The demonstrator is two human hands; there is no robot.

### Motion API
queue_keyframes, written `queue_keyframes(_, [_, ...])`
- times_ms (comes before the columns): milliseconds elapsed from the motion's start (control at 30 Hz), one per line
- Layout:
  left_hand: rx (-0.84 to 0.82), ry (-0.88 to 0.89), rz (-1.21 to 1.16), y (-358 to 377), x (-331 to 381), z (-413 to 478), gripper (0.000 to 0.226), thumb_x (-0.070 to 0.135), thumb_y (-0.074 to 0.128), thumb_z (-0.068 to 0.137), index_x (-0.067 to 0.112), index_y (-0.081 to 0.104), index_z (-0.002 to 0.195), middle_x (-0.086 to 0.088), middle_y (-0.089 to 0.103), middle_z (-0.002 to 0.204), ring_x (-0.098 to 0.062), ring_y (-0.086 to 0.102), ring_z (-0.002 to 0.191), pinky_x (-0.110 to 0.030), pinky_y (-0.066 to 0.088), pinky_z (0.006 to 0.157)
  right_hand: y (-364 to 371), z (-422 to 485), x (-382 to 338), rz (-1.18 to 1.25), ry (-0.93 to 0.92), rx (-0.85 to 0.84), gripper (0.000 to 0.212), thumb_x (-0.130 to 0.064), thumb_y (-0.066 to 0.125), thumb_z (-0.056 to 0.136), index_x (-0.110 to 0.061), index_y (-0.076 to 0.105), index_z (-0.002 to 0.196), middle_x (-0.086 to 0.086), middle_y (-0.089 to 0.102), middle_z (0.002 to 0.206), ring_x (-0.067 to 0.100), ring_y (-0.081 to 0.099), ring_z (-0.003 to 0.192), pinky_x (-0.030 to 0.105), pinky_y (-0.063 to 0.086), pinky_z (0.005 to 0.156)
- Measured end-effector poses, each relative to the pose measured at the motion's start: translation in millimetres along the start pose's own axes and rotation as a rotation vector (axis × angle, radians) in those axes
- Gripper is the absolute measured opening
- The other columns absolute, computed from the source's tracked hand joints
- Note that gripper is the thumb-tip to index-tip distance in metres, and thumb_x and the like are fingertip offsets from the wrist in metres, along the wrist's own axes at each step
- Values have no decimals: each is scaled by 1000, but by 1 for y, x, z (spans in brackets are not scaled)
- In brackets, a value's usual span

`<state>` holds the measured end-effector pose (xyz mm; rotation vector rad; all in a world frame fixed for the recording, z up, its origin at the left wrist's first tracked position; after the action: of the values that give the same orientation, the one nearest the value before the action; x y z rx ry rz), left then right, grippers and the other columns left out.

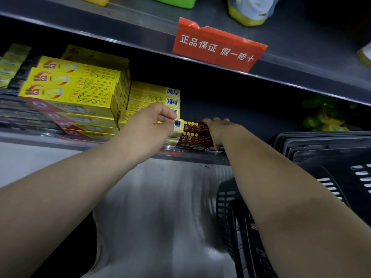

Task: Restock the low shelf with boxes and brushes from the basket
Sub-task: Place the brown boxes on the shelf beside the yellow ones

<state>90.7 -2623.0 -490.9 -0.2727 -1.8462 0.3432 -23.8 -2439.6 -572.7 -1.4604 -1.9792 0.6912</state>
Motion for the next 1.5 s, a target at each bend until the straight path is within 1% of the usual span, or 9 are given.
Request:
queue_keyframes(233, [-125,83,-30,28,31,-14,20,10,52,88,27,58,82,-4,68,96,-16,62,81,-22,45,67,-41,-43,-6,-103,-163,75,71,-17,77,75,-13,42,138,7,49,135,25,51,119,33,44,90])
queue_keyframes(333, [-199,213,35,50,56,-33,21,9,53,84,29,59,80,1,68,90,-1,55,61,-16,44,60,-58,-93,14,258,-282,204,52,-10,71,78,-14,53,127,5,57,125,20,57,109,28,47,88])
queue_keyframes(467, [-329,454,61,94,100,-64,16,11,56,83,24,64,85,3,68,86,-4,60,71,-19,48,69,-41,-178,71,743,-383,371,35,13,49,80,-10,62,104,16,68,102,21,65,90,25,52,74])
queue_keyframes(633, [-436,669,270,137,118,-85,13,20,54,87,33,59,89,14,63,88,0,58,79,-26,49,73,30,-219,143,998,-255,419,22,5,58,84,-14,64,94,12,70,92,21,66,85,29,52,79])
queue_keyframes(867, [-632,823,687,176,101,-91,17,27,45,94,33,54,107,18,50,95,-4,45,91,-25,41,78,166,-161,171,436,-74,-60,41,-16,61,87,-9,53,127,14,57,124,27,56,112,30,45,90])
queue_keyframes(1000, [-668,817,730,185,99,-83,18,29,43,94,33,53,109,15,54,102,-7,49,95,-27,43,80,222,-118,148,62,-157,-277,77,-9,61,87,-14,17,150,17,31,149,31,38,132,37,33,106])
queue_keyframes(1067, [-671,823,734,189,98,-80,19,28,43,94,32,53,109,15,54,103,-8,49,94,-25,40,78,241,-100,131,-41,-244,-332,79,-12,63,86,-14,18,150,14,19,155,31,23,141,41,23,114])
queue_keyframes(1333, [-672,872,838,194,91,-78,20,33,42,95,32,53,111,15,56,108,-9,50,102,-22,29,93,241,-108,117,-283,-476,-130,35,-13,54,90,-8,56,124,18,57,128,35,52,118,40,43,93])
queue_keyframes(1500, [-600,810,811,206,93,-81,22,27,41,95,29,53,114,12,59,109,-10,54,99,-25,36,91,186,-159,155,127,-351,40,32,-15,63,83,-13,59,115,10,66,103,26,62,95,32,46,80])
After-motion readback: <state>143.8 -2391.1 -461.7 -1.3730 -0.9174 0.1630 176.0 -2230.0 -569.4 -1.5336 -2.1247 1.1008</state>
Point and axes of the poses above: each hand's wrist, its own z-axis towards the middle knuckle, its own y-axis out of the palm, x = y × z, the point moved 2 cm from there along z, towards the middle knuckle
